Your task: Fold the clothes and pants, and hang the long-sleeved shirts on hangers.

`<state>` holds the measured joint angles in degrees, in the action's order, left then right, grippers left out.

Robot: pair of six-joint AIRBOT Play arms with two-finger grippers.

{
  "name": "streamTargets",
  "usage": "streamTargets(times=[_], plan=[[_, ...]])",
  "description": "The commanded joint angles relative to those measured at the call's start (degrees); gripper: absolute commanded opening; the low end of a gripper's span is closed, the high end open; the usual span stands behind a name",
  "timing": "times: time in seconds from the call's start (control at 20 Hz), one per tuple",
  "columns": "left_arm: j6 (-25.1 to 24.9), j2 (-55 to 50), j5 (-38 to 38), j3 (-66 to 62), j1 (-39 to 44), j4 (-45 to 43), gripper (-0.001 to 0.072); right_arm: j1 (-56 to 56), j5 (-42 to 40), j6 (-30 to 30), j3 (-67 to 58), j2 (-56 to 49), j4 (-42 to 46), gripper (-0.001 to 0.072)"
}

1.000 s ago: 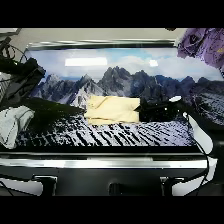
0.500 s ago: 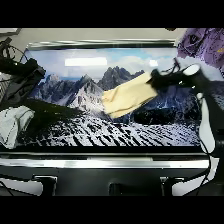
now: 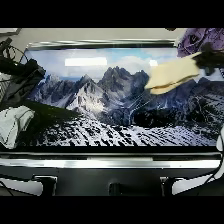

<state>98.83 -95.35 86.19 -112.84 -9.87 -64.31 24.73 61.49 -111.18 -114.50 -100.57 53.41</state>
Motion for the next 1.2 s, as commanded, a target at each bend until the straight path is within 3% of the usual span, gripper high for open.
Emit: streamTargets(times=[0.0, 0.35, 0.55, 0.85, 1.15], plan=[[0.0, 0.0, 0.0, 0.0, 0.0, 0.0, 0.0018, 8.5, 2.6, -2.9, -1.7, 0.1, 3.5, 0.0029], [0.0, 0.0, 0.0, 0.0, 0.0, 0.0, 0.0018, 16.4, 25.0, -0.5, 2.9, 1.0, 30.9, 0.0030], [0.0, 0.0, 0.1, 0.0, 0.0, 0.0, 0.0019, 17.0, 22.4, -1.2, 19.6, 9.1, 38.3, 0.0030], [0.0, 0.0, 2.5, 0.1, 0.0, 0.0, 0.0018, 17.0, 15.7, -11.6, 48.0, 26.0, 43.7, 0.0029], [0.2, 0.0, 3.0, 0.1, 0.2, 0.0, 0.0019, 17.0, 12.4, -14.7, 63.0, 36.5, 50.1, 0.0030]])
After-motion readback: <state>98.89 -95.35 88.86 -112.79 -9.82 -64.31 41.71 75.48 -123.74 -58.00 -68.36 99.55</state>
